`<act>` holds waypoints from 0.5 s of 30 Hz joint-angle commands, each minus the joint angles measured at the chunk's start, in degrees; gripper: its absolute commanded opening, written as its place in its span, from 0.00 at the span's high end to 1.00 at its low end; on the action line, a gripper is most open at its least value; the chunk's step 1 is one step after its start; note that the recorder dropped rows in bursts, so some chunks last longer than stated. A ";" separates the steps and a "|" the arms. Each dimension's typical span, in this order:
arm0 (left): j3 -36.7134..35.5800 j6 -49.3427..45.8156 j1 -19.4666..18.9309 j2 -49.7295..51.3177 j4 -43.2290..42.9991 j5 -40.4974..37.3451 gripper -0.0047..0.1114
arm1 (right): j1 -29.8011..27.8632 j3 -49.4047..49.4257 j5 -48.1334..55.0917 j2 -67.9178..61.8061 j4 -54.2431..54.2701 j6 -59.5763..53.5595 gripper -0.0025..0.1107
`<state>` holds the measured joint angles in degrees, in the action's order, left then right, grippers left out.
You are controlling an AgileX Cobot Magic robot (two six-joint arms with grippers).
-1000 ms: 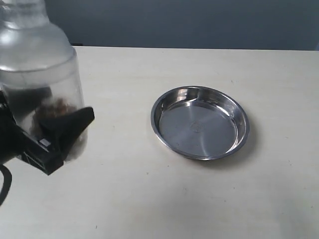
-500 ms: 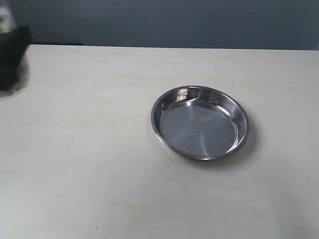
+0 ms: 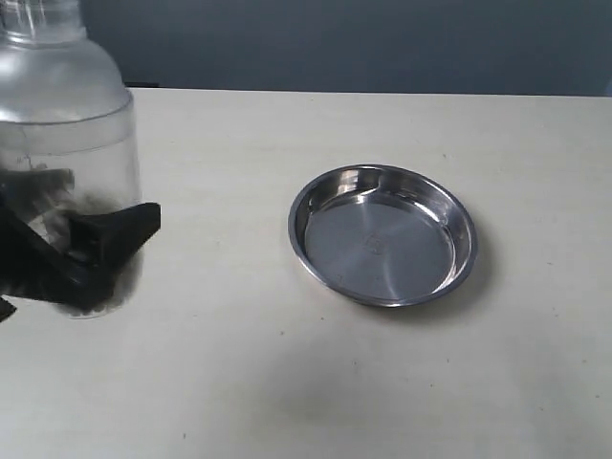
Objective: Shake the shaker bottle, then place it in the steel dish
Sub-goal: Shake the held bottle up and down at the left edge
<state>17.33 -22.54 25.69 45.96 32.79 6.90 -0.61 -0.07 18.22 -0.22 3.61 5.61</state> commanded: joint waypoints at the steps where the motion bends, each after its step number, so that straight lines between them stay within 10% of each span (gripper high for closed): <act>1: -2.34 16.34 -5.09 0.70 -0.62 11.68 0.96 | -0.01 0.07 -0.69 0.22 0.18 -0.36 0.98; 5: 0.51 39.85 2.61 0.70 -45.88 -1.33 0.96 | 0.16 0.07 -0.69 0.22 0.17 -0.36 0.98; 10: 0.25 44.69 -7.32 2.88 -31.64 2.61 0.96 | 0.00 0.07 -0.69 0.22 0.41 -0.36 0.98; 15: 0.94 44.85 -2.85 1.65 -49.92 3.20 0.96 | 0.10 0.07 -0.69 0.22 2.55 -0.36 0.98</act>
<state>17.11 22.44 22.01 48.54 -12.98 8.68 -0.61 -0.07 18.22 -0.22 5.18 5.61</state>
